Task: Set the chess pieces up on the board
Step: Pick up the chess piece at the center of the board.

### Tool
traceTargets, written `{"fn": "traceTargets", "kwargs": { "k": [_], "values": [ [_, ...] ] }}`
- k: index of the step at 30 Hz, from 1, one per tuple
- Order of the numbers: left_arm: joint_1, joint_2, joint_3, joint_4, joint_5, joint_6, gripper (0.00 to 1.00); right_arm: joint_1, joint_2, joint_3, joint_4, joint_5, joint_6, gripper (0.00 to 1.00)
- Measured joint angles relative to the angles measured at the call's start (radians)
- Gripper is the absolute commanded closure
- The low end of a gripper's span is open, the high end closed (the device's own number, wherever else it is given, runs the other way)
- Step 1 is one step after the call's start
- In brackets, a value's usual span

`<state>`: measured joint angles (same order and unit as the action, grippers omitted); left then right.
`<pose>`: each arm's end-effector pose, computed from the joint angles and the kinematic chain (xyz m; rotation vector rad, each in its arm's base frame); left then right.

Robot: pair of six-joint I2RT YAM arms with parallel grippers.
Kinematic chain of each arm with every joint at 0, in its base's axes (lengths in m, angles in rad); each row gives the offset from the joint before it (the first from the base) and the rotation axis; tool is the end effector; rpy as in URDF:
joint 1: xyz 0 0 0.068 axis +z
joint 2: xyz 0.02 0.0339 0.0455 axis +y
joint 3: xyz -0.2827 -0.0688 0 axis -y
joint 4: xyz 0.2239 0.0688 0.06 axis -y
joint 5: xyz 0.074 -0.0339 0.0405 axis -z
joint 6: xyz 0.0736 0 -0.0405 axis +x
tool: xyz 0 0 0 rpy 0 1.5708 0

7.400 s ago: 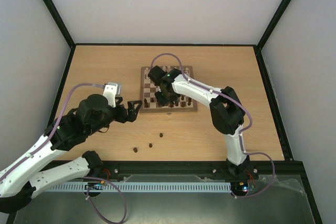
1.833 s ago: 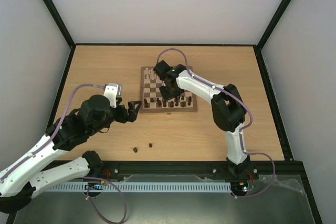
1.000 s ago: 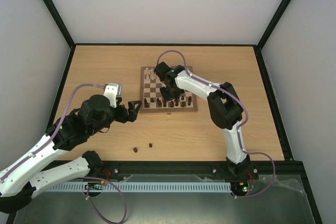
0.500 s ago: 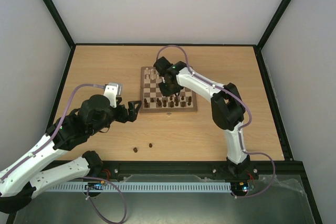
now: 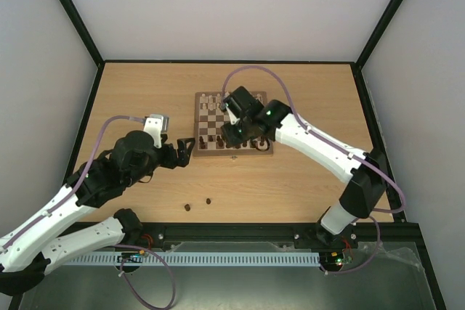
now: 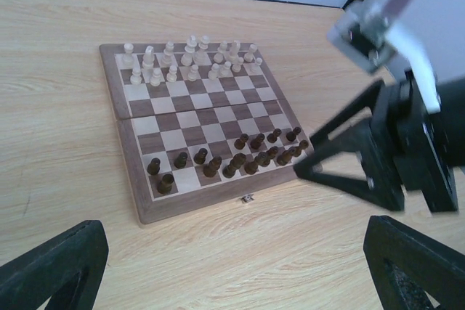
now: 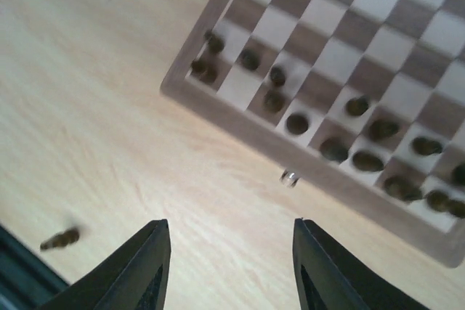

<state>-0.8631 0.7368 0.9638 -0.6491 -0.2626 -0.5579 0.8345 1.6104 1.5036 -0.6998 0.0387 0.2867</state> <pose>0.1105 -0.0998 0.3529 0.1372 2.0334 -0.6538 0.2454 0.2665 0.3253 -0.6396 2.3465 0.4798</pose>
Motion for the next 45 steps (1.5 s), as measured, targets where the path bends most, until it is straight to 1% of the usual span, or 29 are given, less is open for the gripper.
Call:
{"fn": "traceTargets", "kwargs": {
  "k": [3,6,9,12,14,15,18,21,24,28,32,35,39,41,45],
  "values": [
    [0.001,-0.003,-0.018,0.009,-0.001,-0.014,0.0,0.048,-0.038,-0.101,0.027,-0.034,0.012,0.47],
    [0.0,-0.017,-0.053,0.015,-0.002,-0.031,0.01,0.087,-0.043,-0.148,0.042,-0.052,0.018,0.41],
    [0.0,-0.034,-0.074,0.014,-0.003,-0.045,0.01,0.129,-0.043,-0.204,0.073,-0.073,0.029,0.33],
    [0.0,-0.04,-0.074,0.015,-0.005,-0.057,0.01,0.174,-0.041,-0.249,0.114,-0.105,0.037,0.2],
    [0.0,-0.043,-0.076,0.016,-0.006,-0.063,0.0,0.196,-0.031,-0.278,0.146,-0.137,0.039,0.07],
    [0.0,-0.044,-0.077,0.016,-0.008,-0.068,0.0,0.206,-0.021,-0.291,0.163,-0.153,0.044,0.01],
    [0.0,-0.049,-0.082,0.016,-0.011,-0.079,0.01,0.221,0.032,-0.308,0.195,-0.191,0.04,0.01],
    [0.0,-0.05,-0.089,0.016,-0.014,-0.087,0.01,0.232,0.098,-0.307,0.216,-0.196,0.037,0.01],
    [0.0,-0.049,-0.09,0.016,-0.018,-0.093,0.0,0.24,0.14,-0.3,0.216,-0.183,0.036,0.01],
    [0.001,-0.045,-0.097,0.023,-0.019,-0.097,0.01,0.257,0.154,-0.287,0.213,-0.14,0.035,0.0],
    [0.0,-0.037,-0.097,0.03,-0.018,-0.097,0.0,0.267,0.154,-0.285,0.208,-0.085,0.042,0.08],
    [0.001,-0.041,-0.097,0.031,-0.017,-0.099,0.01,0.269,0.151,-0.285,0.201,-0.048,0.053,0.16],
    [0.0,-0.085,-0.101,0.03,-0.017,-0.101,0.0,0.269,0.139,-0.285,0.194,-0.023,0.071,0.24],
    [0.0,-0.105,-0.101,0.031,-0.017,-0.101,0.01,0.269,0.138,-0.285,0.19,-0.021,0.08,0.31],
    [0.0,-0.112,-0.101,0.03,-0.013,-0.101,0.01,0.273,0.142,-0.279,0.181,-0.021,0.086,0.33]
  ]
}}
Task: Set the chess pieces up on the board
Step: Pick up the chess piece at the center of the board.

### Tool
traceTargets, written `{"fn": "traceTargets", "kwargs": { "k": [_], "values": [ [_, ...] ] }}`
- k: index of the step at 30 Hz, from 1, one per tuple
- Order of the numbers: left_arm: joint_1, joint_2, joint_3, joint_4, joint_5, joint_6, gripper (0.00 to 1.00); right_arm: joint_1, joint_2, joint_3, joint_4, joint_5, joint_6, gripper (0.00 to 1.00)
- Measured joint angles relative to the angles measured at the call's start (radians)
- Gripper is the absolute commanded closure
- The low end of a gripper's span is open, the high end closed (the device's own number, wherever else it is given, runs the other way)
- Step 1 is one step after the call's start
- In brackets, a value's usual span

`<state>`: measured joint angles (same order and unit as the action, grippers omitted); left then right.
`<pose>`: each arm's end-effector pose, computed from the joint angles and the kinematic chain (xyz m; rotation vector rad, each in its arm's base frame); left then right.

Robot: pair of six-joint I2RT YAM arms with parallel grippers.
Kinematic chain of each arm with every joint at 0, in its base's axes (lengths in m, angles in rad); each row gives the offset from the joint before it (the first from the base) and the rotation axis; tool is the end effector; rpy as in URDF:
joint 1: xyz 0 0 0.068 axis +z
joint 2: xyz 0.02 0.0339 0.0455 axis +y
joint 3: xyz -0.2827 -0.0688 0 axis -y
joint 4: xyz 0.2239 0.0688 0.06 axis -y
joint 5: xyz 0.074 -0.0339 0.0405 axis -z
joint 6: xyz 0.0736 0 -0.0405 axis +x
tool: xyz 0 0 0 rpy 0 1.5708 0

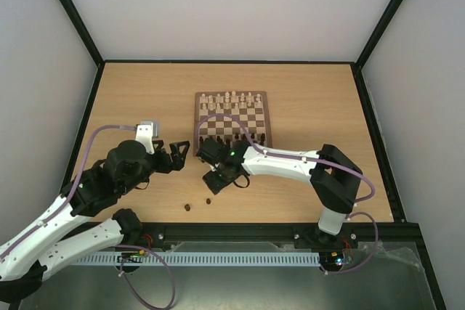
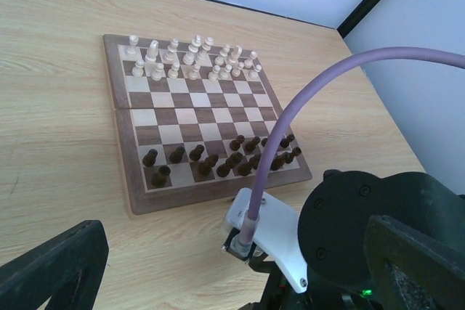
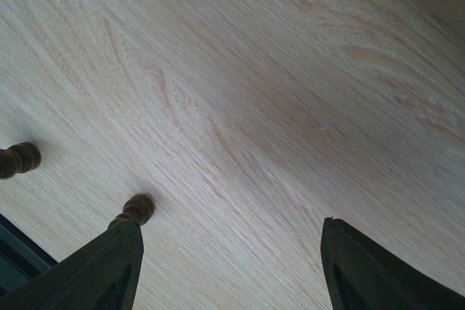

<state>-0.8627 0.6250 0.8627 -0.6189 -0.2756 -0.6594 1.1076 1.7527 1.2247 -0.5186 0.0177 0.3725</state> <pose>0.0989 -0.0847 0.3361 0.0163 2.0100 -0.7328 0.1659 0.3292 0.2028 -0.9656 2.5257 0.4715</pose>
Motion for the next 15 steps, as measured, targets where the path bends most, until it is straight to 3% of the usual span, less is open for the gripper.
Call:
{"fn": "traceTargets", "kwargs": {
  "k": [4,9,15],
  "values": [
    [0.0,0.0,0.0,0.0,0.005,0.0,0.01,0.029,0.031,0.034,-0.009,-0.002,0.002,0.28],
    [0.0,-0.01,-0.007,0.0,0.006,0.0,0.0,0.097,0.068,0.05,-0.023,-0.002,0.006,0.31],
    [0.0,-0.017,-0.013,0.0,0.007,0.001,0.01,0.138,0.074,0.048,-0.034,-0.001,0.031,0.49]
  ]
}}
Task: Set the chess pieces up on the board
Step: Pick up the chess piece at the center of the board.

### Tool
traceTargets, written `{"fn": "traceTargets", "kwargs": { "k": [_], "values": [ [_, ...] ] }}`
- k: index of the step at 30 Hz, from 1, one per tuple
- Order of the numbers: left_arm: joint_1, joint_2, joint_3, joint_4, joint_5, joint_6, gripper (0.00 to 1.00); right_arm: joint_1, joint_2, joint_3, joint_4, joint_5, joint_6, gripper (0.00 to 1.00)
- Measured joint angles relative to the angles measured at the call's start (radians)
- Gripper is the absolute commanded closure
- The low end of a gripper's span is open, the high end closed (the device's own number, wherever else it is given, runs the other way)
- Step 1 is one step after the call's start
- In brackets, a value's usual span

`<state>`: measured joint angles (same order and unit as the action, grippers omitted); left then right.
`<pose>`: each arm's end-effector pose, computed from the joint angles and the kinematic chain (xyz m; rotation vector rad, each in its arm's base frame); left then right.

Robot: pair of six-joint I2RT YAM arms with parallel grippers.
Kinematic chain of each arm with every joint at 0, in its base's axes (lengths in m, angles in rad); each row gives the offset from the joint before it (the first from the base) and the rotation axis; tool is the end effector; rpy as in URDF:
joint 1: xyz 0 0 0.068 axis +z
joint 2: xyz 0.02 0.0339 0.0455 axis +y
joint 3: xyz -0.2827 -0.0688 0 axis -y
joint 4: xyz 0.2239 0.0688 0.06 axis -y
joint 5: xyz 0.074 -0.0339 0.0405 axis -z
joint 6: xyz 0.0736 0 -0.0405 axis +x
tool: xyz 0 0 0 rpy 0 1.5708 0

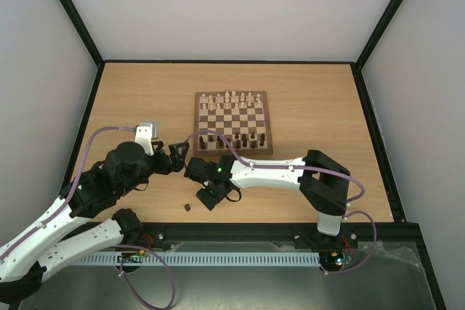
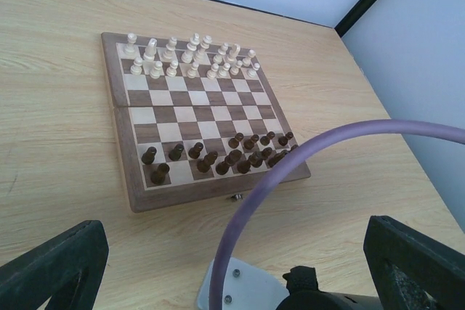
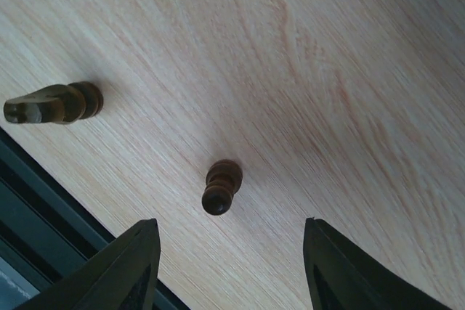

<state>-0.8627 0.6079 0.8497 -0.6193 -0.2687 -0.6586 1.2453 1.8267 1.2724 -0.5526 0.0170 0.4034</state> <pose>0.0966 -0.0828 0.3334 0.0211 2.0085 -0.7408 0.1226 0.3592 0.1882 -1.1297 2.5369 0.4655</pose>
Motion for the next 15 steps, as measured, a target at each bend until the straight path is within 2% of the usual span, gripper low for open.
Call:
{"fn": "traceTargets", "kwargs": {
  "k": [9,15],
  "values": [
    [0.0,-0.001,0.0,0.0,0.004,0.001,0.0,0.007,0.058,0.0,0.0,0.0,0.013,0.62],
    [0.0,-0.01,0.0,0.0,0.004,0.002,0.01,0.007,0.085,0.01,0.001,0.0,0.016,0.65]
  ]
}}
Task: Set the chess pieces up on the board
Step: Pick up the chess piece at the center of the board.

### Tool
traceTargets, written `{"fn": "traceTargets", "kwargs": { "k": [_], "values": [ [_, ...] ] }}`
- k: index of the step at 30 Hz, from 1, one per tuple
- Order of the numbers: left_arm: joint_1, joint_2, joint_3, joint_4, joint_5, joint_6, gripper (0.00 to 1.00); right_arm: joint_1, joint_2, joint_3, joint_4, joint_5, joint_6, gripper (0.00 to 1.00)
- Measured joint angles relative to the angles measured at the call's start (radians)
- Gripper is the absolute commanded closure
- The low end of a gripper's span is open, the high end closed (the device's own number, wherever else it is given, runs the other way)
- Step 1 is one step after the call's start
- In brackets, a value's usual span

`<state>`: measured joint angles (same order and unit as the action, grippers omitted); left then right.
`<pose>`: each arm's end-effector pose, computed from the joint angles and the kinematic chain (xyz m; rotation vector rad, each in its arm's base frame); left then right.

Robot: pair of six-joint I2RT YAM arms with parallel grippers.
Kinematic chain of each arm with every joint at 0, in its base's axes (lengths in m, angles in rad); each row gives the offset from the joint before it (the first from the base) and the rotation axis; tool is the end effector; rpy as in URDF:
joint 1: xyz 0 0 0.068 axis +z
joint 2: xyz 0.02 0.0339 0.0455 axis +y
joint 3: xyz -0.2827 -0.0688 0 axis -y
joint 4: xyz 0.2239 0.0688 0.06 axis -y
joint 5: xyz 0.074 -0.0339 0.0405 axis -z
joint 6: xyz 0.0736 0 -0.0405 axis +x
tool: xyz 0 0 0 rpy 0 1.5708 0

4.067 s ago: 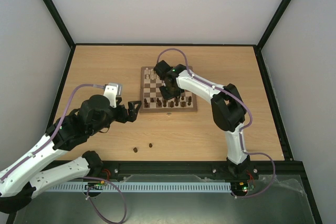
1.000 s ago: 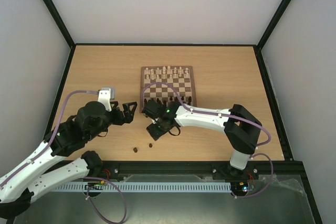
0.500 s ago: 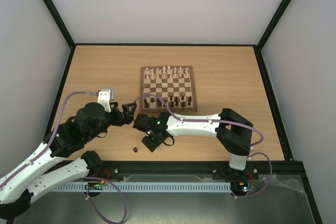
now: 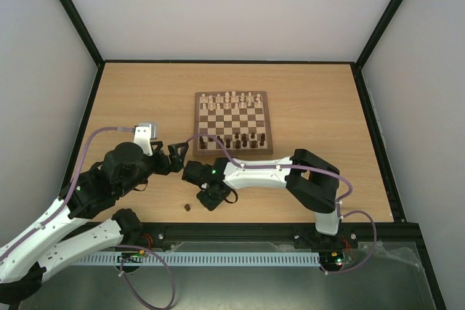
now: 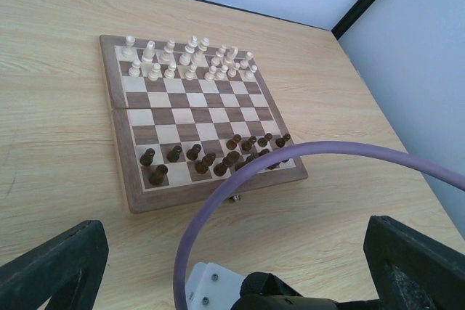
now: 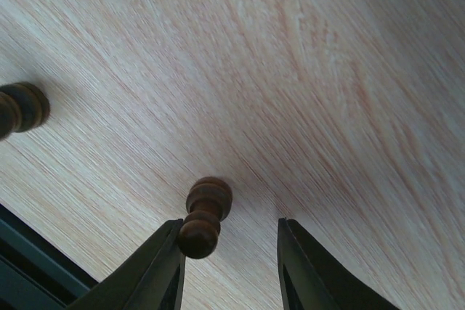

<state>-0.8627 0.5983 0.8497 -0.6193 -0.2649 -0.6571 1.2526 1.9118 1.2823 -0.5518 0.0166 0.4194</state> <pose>0.0951 -0.0814 0.3344 0.0233 2.0007 -0.7495 0.1222 0.3671 0.1601 -1.1454 2.6000 0.4000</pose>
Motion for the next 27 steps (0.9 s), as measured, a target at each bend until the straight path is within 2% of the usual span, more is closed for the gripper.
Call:
{"fn": "traceTargets", "kwargs": {
  "k": [3,6,14,23,27],
  "values": [
    [0.0,-0.001,0.0,0.0,0.0,0.002,0.01,0.0,0.0,0.01,0.0,0.0,0.0,0.66],
    [0.0,-0.001,0.0,0.0,0.0,0.003,0.01,0.0,0.0,0.02,0.001,0.0,0.0,0.75],
    [0.0,-0.001,0.0,0.0,0.002,0.004,0.0,0.0,0.002,0.021,0.001,-0.003,0.0,0.92],
    [0.0,-0.001,0.0,0.0,0.003,0.008,0.01,-0.015,-0.009,0.062,-0.051,0.061,0.003,0.93],
    [0.001,-0.001,0.003,0.027,-0.006,0.008,0.0,-0.089,-0.06,0.15,-0.139,0.116,-0.018,0.93]
  ]
}}
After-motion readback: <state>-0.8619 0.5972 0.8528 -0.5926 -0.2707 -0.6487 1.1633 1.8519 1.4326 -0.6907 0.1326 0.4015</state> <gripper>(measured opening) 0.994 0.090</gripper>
